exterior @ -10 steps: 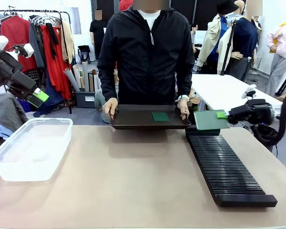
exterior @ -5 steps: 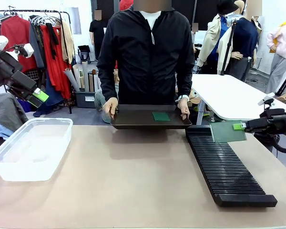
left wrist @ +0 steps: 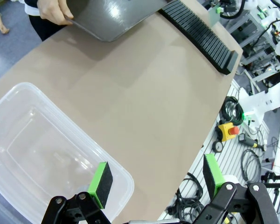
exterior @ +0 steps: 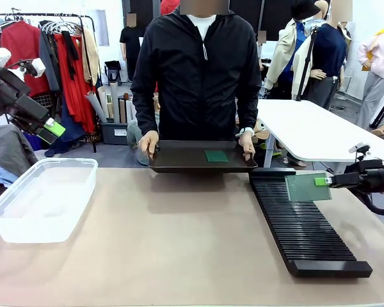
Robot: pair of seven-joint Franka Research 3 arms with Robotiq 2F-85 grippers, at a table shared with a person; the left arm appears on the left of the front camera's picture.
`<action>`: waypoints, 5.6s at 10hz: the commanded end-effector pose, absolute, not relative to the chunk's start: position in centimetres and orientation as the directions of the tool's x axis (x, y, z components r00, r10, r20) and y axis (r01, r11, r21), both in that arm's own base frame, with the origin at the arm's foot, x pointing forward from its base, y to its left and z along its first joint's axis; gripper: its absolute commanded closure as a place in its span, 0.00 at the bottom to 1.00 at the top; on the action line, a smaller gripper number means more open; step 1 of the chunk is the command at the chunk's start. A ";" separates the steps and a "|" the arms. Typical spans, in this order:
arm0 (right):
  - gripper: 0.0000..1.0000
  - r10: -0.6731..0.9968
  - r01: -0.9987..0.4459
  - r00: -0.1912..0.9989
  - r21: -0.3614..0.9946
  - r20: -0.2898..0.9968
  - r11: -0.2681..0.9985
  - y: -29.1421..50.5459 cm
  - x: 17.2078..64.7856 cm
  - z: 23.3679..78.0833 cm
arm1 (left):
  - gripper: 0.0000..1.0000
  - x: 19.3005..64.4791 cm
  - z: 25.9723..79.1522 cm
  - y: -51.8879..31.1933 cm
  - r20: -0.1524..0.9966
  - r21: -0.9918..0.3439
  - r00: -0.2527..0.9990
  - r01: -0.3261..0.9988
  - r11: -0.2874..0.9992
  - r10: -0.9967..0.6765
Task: Sort PCBs into racks and boxes based on the side picked up.
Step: If the short side of the Blank PCB is picked up, insert it into the PCB Rack ; if the long side is picked up, place it in the Organizing box.
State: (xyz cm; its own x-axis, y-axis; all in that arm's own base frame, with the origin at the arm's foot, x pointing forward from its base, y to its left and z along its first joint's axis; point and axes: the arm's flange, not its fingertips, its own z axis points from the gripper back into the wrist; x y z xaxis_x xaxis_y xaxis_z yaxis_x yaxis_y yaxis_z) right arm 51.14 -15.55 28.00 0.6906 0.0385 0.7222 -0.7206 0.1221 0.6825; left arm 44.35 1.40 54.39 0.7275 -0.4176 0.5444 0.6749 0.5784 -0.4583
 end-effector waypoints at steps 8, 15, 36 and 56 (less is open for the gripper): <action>1.00 0.142 -0.892 0.452 0.441 0.881 0.098 -14.9 50.2 23.5 | 0.00 44.3 54.5 1.4 0.549 -0.459 0.724 0.679 0.573 -0.418; 1.00 0.117 -0.868 0.494 0.481 0.862 0.124 -15.1 51.0 23.8 | 0.00 44.3 54.5 1.4 0.549 -0.459 0.724 0.679 0.573 -0.418; 1.00 0.088 -0.977 0.198 0.189 0.976 0.102 -14.8 48.0 18.7 | 0.00 44.3 54.5 1.4 0.549 -0.459 0.724 0.679 0.573 -0.418; 0.00 0.076 -0.983 0.173 0.168 0.982 0.069 -16.9 47.4 21.8 | 0.00 44.3 54.5 1.4 0.549 -0.459 0.724 0.679 0.573 -0.418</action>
